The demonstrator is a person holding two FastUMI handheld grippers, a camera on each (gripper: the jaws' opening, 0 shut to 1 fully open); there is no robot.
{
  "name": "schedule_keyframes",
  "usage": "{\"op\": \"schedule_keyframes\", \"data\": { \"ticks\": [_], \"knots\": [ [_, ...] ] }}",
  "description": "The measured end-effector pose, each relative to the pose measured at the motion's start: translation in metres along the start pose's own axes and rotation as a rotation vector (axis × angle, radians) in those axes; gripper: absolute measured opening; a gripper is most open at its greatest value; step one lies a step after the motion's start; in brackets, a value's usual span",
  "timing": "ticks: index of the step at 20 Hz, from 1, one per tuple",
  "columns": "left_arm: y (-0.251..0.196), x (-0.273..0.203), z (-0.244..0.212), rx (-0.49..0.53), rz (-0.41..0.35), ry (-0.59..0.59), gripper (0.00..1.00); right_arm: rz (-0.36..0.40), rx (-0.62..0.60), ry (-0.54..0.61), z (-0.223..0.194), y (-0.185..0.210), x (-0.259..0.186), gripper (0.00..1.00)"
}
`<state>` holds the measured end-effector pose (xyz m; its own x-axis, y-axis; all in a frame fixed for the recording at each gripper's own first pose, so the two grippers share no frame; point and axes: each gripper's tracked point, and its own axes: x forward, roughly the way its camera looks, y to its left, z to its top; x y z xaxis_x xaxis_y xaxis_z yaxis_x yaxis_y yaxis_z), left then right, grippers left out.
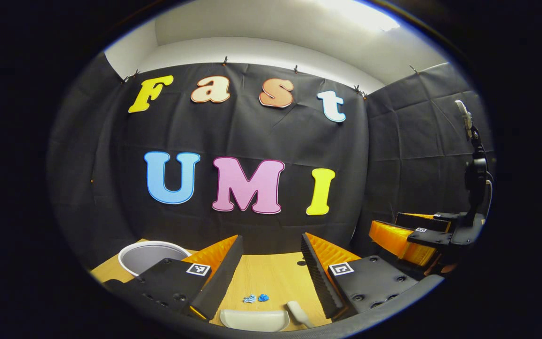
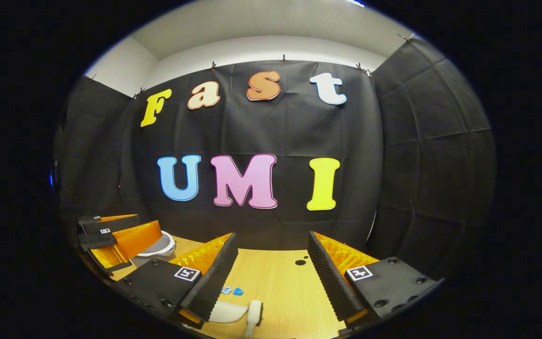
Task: Pick up the small broom and dustpan from the desktop, sweep the trash into the dustpan with the broom, and then empty the trash into the garbage bin.
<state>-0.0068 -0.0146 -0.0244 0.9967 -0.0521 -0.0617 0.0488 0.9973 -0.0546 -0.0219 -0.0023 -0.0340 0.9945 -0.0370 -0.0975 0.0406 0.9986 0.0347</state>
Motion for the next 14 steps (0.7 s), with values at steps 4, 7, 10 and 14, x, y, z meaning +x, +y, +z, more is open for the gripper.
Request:
{"op": "schedule_keyframes", "data": {
  "ticks": [4,7,10,14],
  "knots": [
    [-0.005,0.000,-0.003,0.014,-0.002,0.006,0.72,-0.002,-0.015,0.000,0.000,-0.003,-0.002,0.96],
    [-0.007,-0.003,-0.002,0.017,-0.001,0.002,0.72,0.010,-0.017,0.000,0.000,0.000,-0.002,0.96],
    [-0.005,-0.006,-0.005,0.026,0.007,0.009,0.74,0.024,-0.016,0.001,0.000,0.005,0.000,0.96],
    [0.001,-0.010,-0.017,0.023,0.022,0.038,0.74,0.051,-0.014,0.021,-0.007,0.015,0.000,0.97]
  ]
}}
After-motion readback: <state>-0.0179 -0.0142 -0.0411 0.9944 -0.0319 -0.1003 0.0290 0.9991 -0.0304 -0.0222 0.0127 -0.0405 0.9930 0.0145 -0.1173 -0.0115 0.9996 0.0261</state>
